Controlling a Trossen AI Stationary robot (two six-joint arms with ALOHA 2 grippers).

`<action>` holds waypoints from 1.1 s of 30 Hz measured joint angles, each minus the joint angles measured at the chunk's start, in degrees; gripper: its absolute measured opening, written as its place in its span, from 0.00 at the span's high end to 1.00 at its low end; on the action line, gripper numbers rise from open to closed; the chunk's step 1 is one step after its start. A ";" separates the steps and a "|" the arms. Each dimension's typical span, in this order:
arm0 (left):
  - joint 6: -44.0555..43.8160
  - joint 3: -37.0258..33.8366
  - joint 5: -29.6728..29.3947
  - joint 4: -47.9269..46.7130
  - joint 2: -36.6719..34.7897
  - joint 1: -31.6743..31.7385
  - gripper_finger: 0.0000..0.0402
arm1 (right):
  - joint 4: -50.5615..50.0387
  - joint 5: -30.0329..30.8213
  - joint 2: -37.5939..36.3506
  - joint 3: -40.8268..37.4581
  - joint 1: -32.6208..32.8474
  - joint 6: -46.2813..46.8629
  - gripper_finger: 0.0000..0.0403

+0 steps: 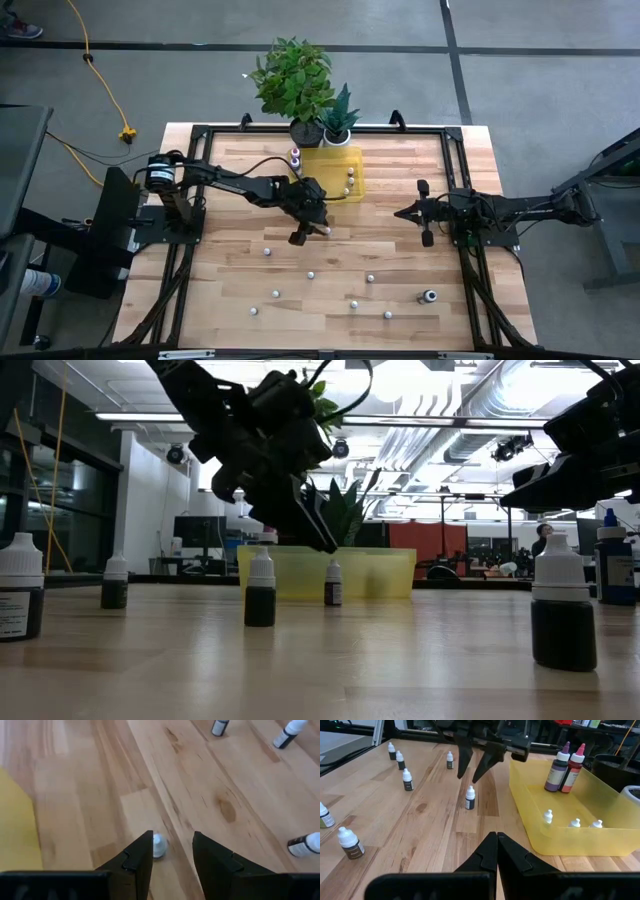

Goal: Pick & Place food coloring
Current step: Put the small violet food coloring bottle into the yellow bin

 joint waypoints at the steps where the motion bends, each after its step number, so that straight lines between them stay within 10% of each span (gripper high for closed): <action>1: 0.42 0.00 -0.06 0.17 0.00 0.00 0.67 | 0.00 0.00 0.00 0.00 0.00 -0.02 1.00; 33: 6.74 -3.85 -4.95 7.95 2.55 -0.14 0.67 | 0.02 0.00 0.00 0.00 -0.01 -0.02 1.00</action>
